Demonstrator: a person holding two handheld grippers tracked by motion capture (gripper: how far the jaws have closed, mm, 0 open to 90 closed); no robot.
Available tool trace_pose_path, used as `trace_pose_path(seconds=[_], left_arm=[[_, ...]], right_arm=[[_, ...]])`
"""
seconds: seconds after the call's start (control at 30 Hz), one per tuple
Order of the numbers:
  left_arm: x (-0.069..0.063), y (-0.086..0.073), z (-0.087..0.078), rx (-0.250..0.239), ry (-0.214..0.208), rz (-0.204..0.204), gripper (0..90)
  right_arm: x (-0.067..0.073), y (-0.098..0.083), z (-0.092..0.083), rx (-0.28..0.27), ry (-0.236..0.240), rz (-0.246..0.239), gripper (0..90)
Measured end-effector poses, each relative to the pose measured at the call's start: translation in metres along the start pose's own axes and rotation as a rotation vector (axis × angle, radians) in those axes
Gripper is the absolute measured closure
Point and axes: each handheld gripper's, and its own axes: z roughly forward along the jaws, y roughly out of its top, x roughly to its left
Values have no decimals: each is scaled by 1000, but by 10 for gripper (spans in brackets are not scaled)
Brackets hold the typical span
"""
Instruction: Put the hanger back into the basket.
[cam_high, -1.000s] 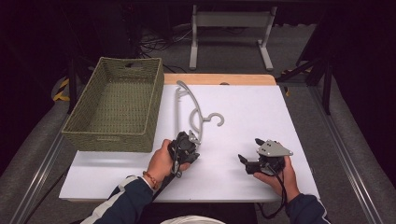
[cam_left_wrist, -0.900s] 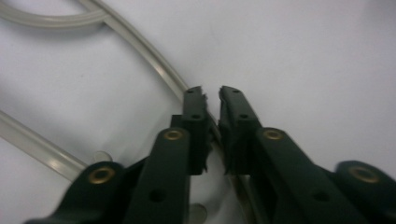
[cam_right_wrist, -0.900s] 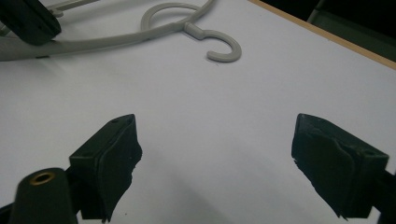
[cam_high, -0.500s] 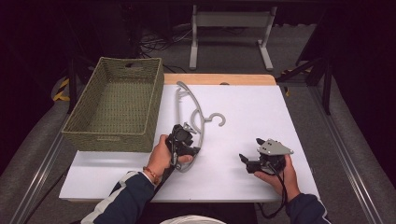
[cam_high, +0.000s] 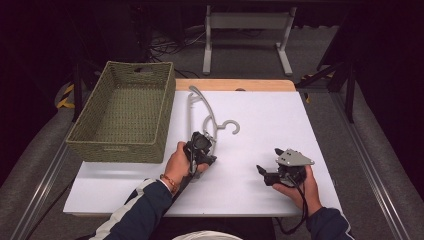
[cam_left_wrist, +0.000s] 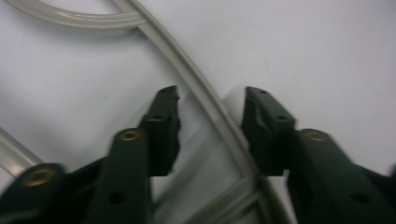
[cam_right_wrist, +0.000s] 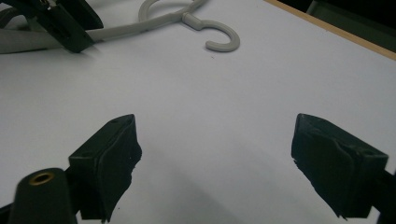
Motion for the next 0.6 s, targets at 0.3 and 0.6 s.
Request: trace_pose_path(seconds=[0.3,0.6], left_arm=[[-9,-2,-11,33,35,77,736],[-8,8,-2,82,69,23,647]], right_arm=[[-1,0,0,11,1,7,152],[0,1,0,23,-2,2,151]])
